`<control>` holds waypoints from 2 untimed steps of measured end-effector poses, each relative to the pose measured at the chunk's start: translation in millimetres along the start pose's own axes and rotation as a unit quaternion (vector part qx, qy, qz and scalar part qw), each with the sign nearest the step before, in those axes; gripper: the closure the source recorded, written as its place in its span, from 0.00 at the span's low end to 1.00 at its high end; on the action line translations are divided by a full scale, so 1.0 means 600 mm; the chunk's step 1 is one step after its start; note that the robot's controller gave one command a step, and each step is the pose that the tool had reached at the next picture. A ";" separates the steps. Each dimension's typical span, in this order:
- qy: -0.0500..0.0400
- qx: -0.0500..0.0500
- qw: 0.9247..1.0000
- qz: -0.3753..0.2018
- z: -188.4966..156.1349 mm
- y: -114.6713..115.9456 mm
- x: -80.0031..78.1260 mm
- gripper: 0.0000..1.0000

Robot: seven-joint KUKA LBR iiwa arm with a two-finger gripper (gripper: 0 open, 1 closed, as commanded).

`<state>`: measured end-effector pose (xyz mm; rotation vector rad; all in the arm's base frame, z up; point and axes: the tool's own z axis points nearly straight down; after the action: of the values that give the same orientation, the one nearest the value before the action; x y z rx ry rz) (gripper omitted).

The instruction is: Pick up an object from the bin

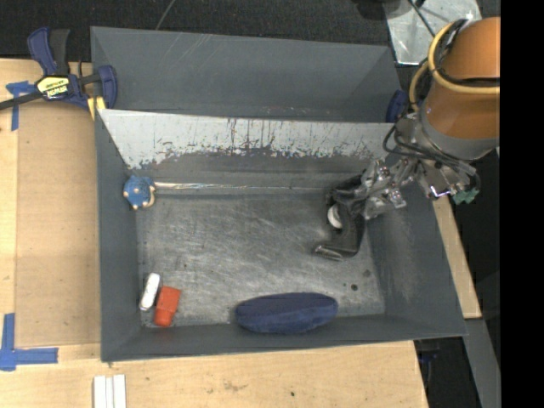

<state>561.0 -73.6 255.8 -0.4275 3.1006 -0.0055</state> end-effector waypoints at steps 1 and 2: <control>0.004 -0.002 1.000 0.001 0.007 0.001 0.002 0.00; 0.006 -0.004 0.996 -0.092 0.219 0.008 -0.049 0.00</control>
Offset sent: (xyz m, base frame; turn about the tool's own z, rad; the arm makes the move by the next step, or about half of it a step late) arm 0.0000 0.0000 0.0000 0.0000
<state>589.7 -61.1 124.8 -0.7132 3.0612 0.0020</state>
